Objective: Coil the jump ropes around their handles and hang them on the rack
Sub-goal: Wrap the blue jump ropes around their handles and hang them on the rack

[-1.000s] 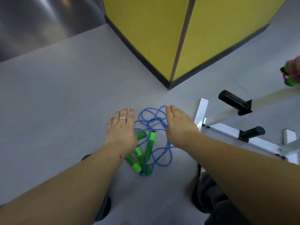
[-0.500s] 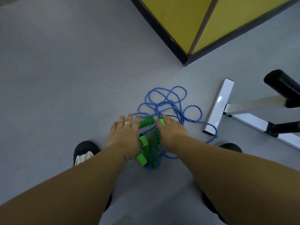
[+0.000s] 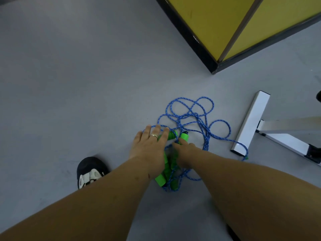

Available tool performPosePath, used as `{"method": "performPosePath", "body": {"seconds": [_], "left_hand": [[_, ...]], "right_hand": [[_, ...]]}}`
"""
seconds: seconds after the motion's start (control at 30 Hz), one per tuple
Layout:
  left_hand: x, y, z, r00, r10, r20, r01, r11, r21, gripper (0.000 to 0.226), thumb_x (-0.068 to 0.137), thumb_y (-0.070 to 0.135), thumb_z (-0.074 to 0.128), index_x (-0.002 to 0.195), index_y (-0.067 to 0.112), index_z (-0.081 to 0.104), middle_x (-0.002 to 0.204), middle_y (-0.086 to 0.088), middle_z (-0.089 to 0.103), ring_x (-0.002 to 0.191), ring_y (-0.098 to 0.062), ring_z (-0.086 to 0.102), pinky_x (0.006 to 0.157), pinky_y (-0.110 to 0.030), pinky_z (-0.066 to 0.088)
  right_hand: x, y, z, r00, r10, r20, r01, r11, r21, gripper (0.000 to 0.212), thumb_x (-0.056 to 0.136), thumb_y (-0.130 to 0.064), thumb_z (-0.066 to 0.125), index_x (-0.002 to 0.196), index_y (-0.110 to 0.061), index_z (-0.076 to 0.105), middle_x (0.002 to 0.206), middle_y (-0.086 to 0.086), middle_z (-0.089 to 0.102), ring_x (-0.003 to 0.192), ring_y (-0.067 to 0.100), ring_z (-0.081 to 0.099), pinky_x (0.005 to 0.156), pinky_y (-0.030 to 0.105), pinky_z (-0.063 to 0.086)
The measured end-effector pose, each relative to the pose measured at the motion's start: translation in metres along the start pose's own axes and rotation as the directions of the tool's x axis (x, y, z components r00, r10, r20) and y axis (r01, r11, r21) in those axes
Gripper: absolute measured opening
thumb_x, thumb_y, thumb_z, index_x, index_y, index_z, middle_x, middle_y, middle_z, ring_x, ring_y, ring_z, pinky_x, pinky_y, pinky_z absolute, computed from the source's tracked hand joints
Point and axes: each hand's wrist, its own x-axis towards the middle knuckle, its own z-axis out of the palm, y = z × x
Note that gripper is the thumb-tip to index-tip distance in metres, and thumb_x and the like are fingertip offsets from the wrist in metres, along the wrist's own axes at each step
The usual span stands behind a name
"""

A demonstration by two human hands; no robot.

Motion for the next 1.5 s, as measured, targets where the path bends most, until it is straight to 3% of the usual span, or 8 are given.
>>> {"method": "performPosePath", "body": {"seconds": [0.4, 0.6, 0.7, 0.83, 1.0, 1.13, 1.37, 1.5], "left_hand": [[-0.010, 0.003, -0.056, 0.990, -0.028, -0.139, -0.007, 0.970, -0.242, 0.108, 0.082, 0.023, 0.067, 0.163, 0.024, -0.005, 0.171, -0.003, 0.008, 0.157, -0.025, 0.009, 0.125, -0.042, 0.019], [-0.041, 0.038, -0.169, 0.918, -0.053, -0.392, -0.296, 0.566, -0.769, 0.089, 0.073, 0.004, 0.079, 0.150, 0.023, 0.038, 0.109, 0.008, 0.068, 0.103, -0.011, 0.066, 0.089, -0.020, 0.052], [-0.068, 0.055, -0.220, 0.878, -0.061, -0.475, -0.415, 0.395, -0.819, 0.036, 0.072, 0.014, 0.079, 0.104, 0.024, 0.065, 0.088, 0.006, 0.072, 0.082, -0.008, 0.064, 0.072, -0.027, 0.052], [-0.099, 0.078, -0.265, 0.848, -0.024, -0.530, -0.510, 0.239, -0.827, 0.003, 0.092, 0.016, 0.071, 0.093, 0.013, 0.071, 0.077, -0.001, 0.071, 0.079, -0.015, 0.067, 0.083, -0.036, 0.051], [-0.118, 0.104, -0.292, 0.849, -0.073, -0.524, -0.498, 0.222, -0.838, 0.025, 0.090, 0.043, 0.051, 0.075, 0.030, 0.065, 0.052, 0.010, 0.047, 0.054, -0.018, 0.050, 0.072, -0.046, 0.050], [-0.128, 0.117, -0.309, 0.840, -0.068, -0.538, -0.508, 0.248, -0.825, 0.030, 0.085, 0.058, 0.048, 0.076, 0.031, 0.059, 0.056, 0.005, 0.041, 0.056, -0.022, 0.039, 0.064, -0.043, 0.038], [-0.131, 0.132, -0.319, 0.854, -0.015, -0.520, -0.506, 0.203, -0.838, 0.020, 0.089, 0.049, 0.050, 0.074, 0.036, 0.050, 0.058, 0.013, 0.042, 0.059, -0.017, 0.037, 0.068, -0.045, 0.036], [-0.132, 0.133, -0.321, 0.865, -0.008, -0.503, -0.500, 0.091, -0.861, 0.024, 0.101, 0.042, 0.051, 0.079, 0.032, 0.051, 0.060, 0.008, 0.038, 0.055, -0.014, 0.037, 0.065, -0.041, 0.039]], "right_hand": [[-0.074, -0.009, -0.081, 0.901, -0.099, -0.422, 0.250, 0.914, 0.319, 0.025, 0.082, -0.009, 0.064, 0.086, -0.031, 0.076, 0.097, -0.009, 0.073, 0.091, 0.012, 0.066, 0.084, 0.032, 0.056], [-0.205, -0.011, -0.186, 0.697, -0.292, -0.655, 0.612, 0.718, 0.331, 0.027, 0.074, 0.008, 0.062, 0.073, -0.019, 0.060, 0.070, -0.006, 0.062, 0.062, 0.007, 0.054, 0.060, 0.021, 0.043], [-0.276, 0.000, -0.223, 0.594, -0.281, -0.754, 0.739, 0.561, 0.373, 0.030, 0.081, 0.013, 0.065, 0.075, -0.015, 0.057, 0.080, 0.010, 0.064, 0.065, 0.011, 0.054, 0.060, 0.022, 0.043], [-0.353, 0.005, -0.252, 0.412, -0.169, -0.896, 0.904, 0.196, 0.379, 0.032, 0.087, 0.019, 0.058, 0.078, -0.011, 0.054, 0.086, 0.014, 0.064, 0.072, 0.020, 0.061, 0.064, 0.026, 0.056], [-0.410, 0.014, -0.270, 0.234, 0.068, -0.970, 0.970, -0.091, 0.227, 0.028, 0.090, 0.017, 0.056, 0.089, -0.011, 0.058, 0.089, 0.008, 0.067, 0.081, 0.020, 0.064, 0.083, 0.038, 0.056], [-0.417, 0.026, -0.251, 0.300, 0.129, -0.945, 0.947, 0.078, 0.311, 0.031, 0.092, 0.004, 0.063, 0.112, -0.020, 0.062, 0.105, 0.001, 0.068, 0.087, 0.010, 0.065, 0.080, 0.028, 0.057], [-0.379, 0.038, -0.192, 0.697, -0.035, -0.717, 0.671, 0.384, 0.634, 0.067, 0.068, -0.028, 0.060, 0.133, -0.045, 0.050, 0.127, -0.018, 0.059, 0.118, 0.001, 0.055, 0.099, 0.033, 0.051], [-0.359, 0.042, -0.185, 0.775, -0.194, -0.601, 0.587, 0.571, 0.573, 0.023, 0.090, -0.043, 0.057, 0.111, -0.038, 0.064, 0.109, -0.003, 0.070, 0.104, 0.010, 0.064, 0.100, 0.047, 0.049]]}}
